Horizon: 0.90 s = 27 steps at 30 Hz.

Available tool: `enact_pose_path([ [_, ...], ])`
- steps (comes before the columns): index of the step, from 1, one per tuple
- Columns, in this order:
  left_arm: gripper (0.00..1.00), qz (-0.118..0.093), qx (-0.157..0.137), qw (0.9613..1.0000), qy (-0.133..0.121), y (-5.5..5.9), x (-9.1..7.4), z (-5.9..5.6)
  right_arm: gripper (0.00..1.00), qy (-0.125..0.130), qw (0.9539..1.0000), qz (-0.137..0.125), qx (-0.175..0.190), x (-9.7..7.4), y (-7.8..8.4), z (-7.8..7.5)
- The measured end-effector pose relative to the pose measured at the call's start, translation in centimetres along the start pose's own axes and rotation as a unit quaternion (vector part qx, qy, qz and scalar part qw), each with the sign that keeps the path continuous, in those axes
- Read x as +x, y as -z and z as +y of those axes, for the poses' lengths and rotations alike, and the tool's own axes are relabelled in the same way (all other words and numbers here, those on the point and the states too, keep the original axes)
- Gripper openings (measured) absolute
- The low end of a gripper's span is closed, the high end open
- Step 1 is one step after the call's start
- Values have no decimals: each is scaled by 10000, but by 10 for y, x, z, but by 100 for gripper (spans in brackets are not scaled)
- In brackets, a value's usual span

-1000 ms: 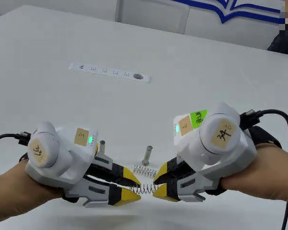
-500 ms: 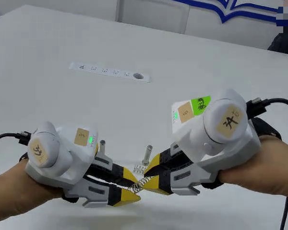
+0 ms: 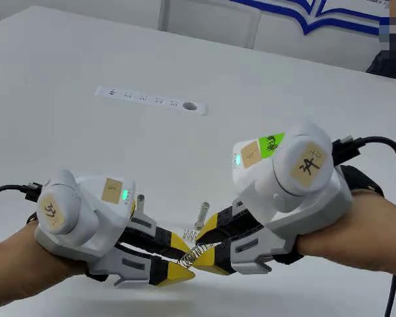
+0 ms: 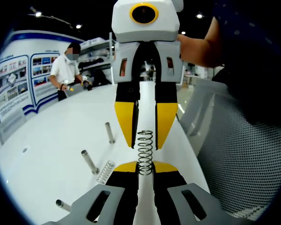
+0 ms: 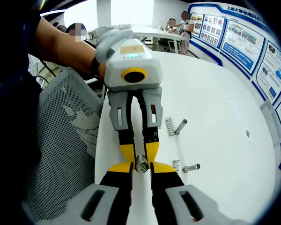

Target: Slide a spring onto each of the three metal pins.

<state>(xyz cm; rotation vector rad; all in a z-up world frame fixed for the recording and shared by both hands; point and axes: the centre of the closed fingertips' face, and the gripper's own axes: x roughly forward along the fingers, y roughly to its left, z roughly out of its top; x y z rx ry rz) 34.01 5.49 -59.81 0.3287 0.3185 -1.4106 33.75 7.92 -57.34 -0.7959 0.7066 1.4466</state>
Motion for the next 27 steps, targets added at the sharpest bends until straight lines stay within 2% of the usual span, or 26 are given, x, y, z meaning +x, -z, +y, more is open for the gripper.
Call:
enact_pose_path([
  [4, 11, -89, -9, 10000, -15, -5, 0, 0, 13, 6, 10000, 22, -41, 1, 0, 0],
  [10, 11, -117, -10, 9999, -44, -5, -1, 1, 12, 25, 10000, 18, -3, 0, 1, -1],
  [16, 14, -61, -112, 9999, -47, -4, 0, 3, 12, 53, 10000, 72, -8, -3, 2, -3],
  [20, 20, -33, -176, 9998, -124, 0, -7, 6, 12, 119, 9998, 135, 32, -10, 7, -9],
  [27, 23, -94, -328, 9987, -372, 5, -25, 11, 12, 210, 9992, 311, 113, -21, 20, -19],
])
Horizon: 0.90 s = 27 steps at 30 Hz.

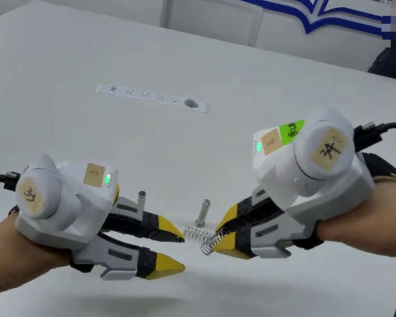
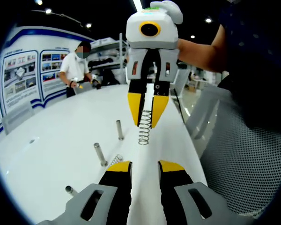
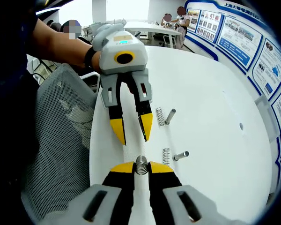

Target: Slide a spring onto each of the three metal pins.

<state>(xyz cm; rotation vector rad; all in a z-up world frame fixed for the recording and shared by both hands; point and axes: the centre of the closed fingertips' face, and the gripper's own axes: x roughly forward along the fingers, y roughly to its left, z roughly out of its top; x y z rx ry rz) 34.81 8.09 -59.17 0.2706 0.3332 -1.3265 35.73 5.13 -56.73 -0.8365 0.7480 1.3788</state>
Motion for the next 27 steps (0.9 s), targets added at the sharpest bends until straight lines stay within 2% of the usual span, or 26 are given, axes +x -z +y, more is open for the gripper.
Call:
enact_pose_path([
  [17, 30, -200, -293, 9976, -601, 3, -32, 8, 12, 360, 9980, 442, 281, -38, 31, -37],
  [27, 34, -313, -480, 9940, -930, 7, -48, 11, 12, 630, 9932, 902, 385, -51, 52, -59],
])
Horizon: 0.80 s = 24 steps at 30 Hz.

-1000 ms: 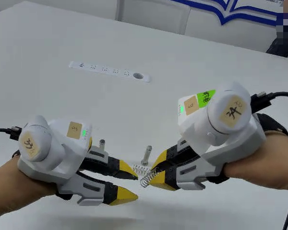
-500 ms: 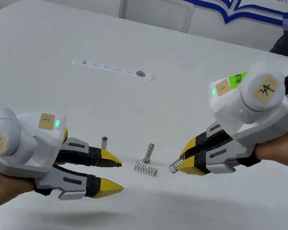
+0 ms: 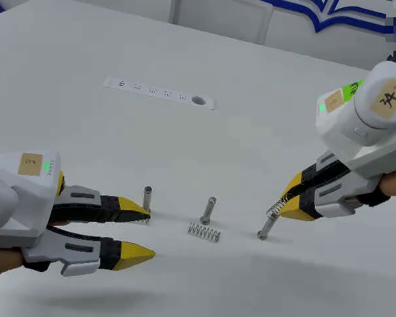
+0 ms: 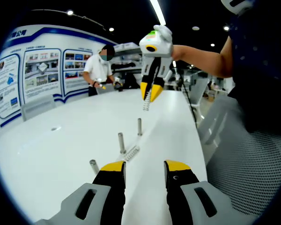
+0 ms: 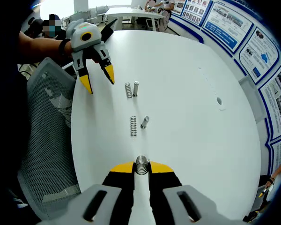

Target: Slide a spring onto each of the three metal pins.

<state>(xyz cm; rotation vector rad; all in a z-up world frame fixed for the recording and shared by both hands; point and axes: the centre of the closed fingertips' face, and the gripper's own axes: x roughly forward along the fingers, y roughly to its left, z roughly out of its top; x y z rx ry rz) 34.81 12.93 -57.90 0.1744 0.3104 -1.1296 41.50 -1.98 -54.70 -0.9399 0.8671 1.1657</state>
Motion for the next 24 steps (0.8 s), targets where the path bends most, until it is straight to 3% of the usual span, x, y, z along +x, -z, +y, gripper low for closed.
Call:
enact_pose_path([
  [8, 39, -39, -167, 9995, -283, 4, -12, 10, 12, 132, 9994, 310, -17, 5, 13, -16],
  [24, 43, -94, -372, 9978, -545, 10, -23, 17, 12, -106, 9983, 580, -33, 30, 19, -21],
])
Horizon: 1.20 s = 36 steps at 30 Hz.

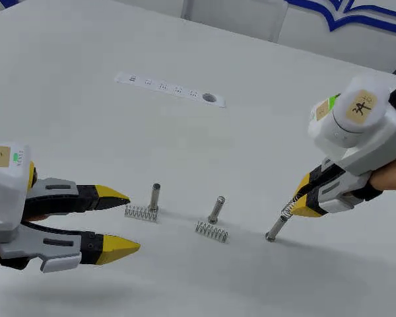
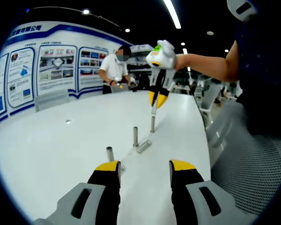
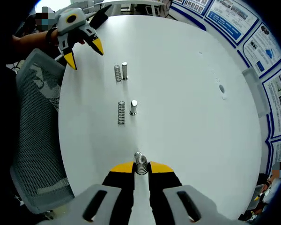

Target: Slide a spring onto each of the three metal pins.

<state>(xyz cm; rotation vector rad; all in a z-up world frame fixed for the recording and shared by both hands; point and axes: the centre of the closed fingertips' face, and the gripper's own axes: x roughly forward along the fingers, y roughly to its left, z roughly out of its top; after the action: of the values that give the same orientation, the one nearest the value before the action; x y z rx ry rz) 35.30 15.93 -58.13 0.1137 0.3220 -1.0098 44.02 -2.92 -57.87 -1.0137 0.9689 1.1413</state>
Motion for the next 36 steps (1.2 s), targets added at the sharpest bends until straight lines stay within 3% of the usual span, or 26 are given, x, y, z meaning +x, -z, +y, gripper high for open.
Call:
enact_pose_path([
  [13, 42, 2, -31, 10000, -32, 2, 0, 1, 12, -77, 9998, 198, -22, 14, 7, 0],
  [36, 42, -3, -53, 9999, -104, 1, -3, 2, 12, -270, 9989, 334, 198, 58, 21, 3],
])
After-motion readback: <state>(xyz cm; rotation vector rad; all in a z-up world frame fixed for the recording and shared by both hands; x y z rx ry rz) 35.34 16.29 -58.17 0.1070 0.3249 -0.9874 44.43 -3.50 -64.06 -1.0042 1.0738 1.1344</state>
